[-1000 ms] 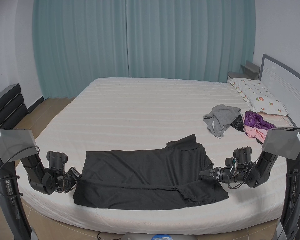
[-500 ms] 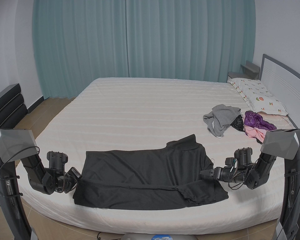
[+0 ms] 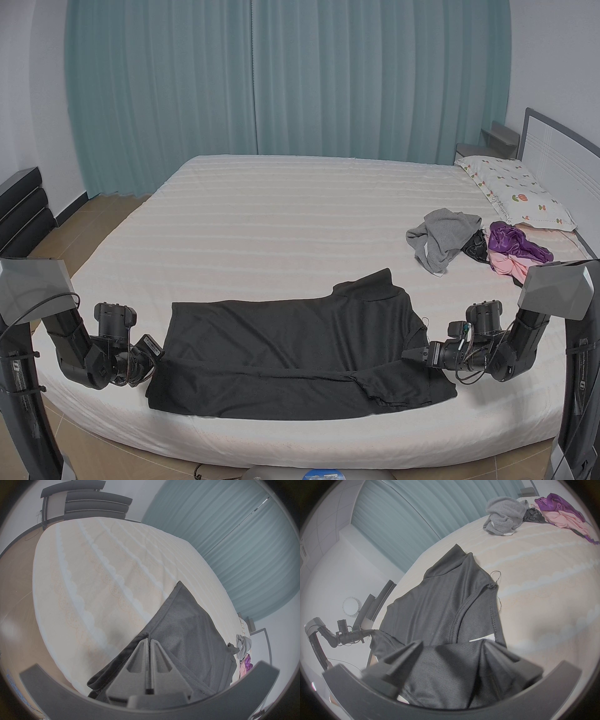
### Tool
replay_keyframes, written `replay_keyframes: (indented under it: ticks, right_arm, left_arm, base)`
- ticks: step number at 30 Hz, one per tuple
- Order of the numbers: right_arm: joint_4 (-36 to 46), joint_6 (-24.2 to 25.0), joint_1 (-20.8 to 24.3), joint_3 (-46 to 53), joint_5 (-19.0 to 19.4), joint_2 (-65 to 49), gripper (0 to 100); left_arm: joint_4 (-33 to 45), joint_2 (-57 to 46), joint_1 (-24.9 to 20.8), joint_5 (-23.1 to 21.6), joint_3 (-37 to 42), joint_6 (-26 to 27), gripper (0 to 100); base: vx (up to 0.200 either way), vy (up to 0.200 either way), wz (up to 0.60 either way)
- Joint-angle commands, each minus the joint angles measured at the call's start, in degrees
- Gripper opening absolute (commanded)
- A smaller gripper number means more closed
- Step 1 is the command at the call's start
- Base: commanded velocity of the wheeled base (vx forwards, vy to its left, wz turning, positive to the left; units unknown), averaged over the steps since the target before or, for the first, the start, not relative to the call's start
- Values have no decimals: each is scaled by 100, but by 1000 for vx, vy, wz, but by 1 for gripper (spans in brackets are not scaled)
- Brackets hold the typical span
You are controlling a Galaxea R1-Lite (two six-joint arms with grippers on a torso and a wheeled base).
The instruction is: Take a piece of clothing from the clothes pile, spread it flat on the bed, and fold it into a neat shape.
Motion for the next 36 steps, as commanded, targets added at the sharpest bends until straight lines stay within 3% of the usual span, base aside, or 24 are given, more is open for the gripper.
replay_keyframes:
  ticks: [1, 10, 19, 22, 29, 36]
  right_arm:
    - [-2, -63, -45, 96, -1, -24, 0]
    - [-72, -89, -177, 272, 43, -182, 0]
    - [-81, 456, -397, 623, 588, -1017, 0]
    - [-107, 473, -520, 711, 605, -1158, 0]
    - [-696, 500, -625, 1335, 948, -1509, 0]
    - [-960, 500, -634, 1625, 966, -1764, 0]
  left_arm:
    - [7, 10, -1, 2, 1, -3, 0]
    - [15, -34, -18, 2, 28, -3, 0]
    - [7, -316, 8, 28, 221, 6, 0]
    - [7, -527, 34, 28, 318, -3, 0]
    - [15, -1115, 43, 19, 608, 23, 0]
    - [51, -1572, 43, -16, 871, 59, 0]
  base:
    - [0, 0, 0]
    - [0, 0, 0]
    - [0, 0, 0]
    - [0, 0, 0]
    - [0, 0, 0]
    - [0, 0, 0]
